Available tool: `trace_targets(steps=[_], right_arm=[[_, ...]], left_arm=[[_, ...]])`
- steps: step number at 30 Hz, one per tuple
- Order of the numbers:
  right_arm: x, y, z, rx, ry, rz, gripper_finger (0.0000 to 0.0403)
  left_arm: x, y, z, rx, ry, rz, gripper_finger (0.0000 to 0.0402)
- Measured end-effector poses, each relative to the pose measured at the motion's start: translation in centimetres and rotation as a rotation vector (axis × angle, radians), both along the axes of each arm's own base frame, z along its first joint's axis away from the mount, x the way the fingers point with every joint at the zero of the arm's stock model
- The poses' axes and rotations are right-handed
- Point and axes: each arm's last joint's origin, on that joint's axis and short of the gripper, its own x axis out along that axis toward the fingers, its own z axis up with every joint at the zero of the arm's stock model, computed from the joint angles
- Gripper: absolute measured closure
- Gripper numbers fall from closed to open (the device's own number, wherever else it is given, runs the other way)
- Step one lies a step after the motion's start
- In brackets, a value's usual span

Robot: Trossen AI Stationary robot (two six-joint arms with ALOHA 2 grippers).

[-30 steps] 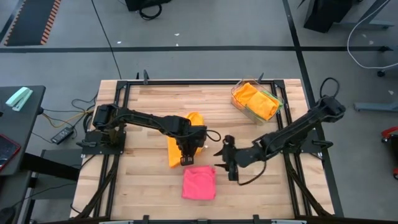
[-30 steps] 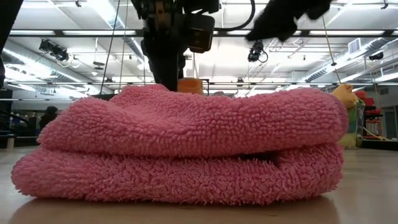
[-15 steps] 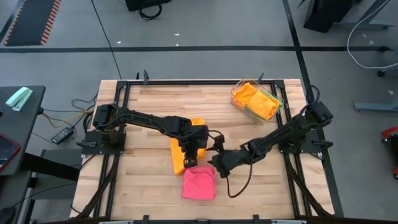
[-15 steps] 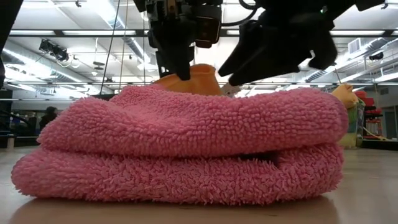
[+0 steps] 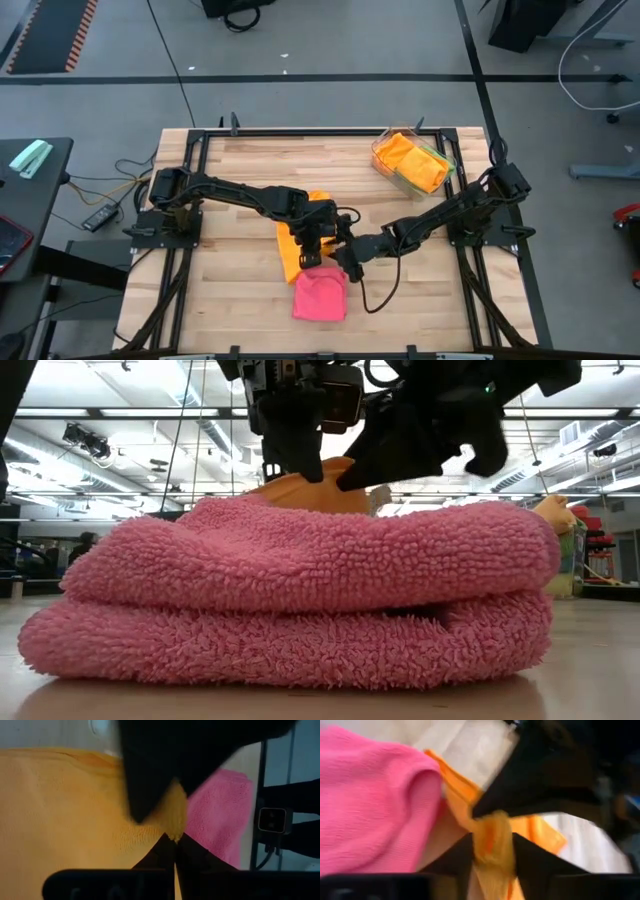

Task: Fold microfiber towels
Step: Fold the orange towel

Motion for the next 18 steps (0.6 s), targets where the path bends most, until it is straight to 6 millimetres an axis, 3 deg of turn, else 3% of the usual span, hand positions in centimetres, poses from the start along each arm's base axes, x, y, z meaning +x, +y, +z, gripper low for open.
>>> trace_targets(steps=[4,6,14,18], right_arm=[[-0.1,0.2,-0.1,0.091,0.019,0.014,0.0346],[-0.2,0.1,-0.2,0.134,0.039,-0.026,0.0386],[0.1,-0.1,1.1,0.25,0.109,-0.196,0.0395],[0.3,-0.7,2.1,0.3,0.148,-0.289,0.0396]], left_arm=[[0.1,0.1,0.0,0.08,-0.014,0.044,0.0394],[0.1,0.1,-0.1,0.116,-0.009,0.075,0.0373],[-1.2,-1.2,0.9,0.091,0.07,0.176,0.019],[-1.8,-2.3,1.2,0.173,0.078,0.247,0.013]])
